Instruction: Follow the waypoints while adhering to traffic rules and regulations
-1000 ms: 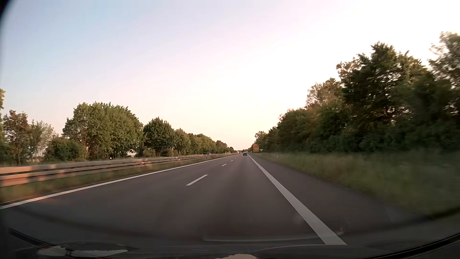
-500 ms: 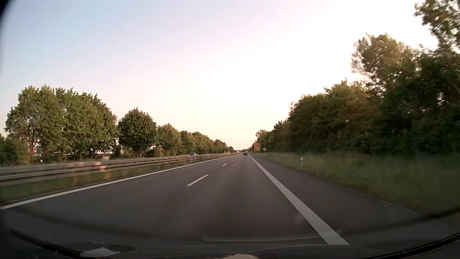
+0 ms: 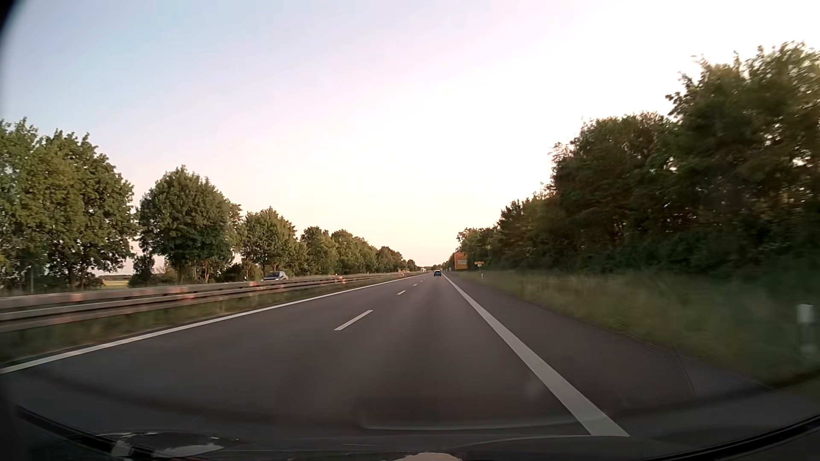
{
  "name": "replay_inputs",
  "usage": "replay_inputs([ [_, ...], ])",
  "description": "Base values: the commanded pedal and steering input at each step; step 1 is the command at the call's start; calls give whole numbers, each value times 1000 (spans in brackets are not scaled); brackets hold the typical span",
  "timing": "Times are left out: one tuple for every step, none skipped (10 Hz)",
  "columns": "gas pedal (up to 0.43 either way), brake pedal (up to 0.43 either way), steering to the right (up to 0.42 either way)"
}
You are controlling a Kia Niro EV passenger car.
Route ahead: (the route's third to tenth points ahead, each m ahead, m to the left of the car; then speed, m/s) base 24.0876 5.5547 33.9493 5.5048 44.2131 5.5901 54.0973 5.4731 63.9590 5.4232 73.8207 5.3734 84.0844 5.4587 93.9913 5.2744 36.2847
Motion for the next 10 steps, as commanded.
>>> replay_inputs([
  [398,18,-1],
  [398,18,-1],
  [398,18,-1],
  [398,18,-1],
  [398,18,-1],
  [398,18,-1],
  [398,18,-1],
  [398,18,-1],
  [398,18,-1],
  [398,18,-2],
])
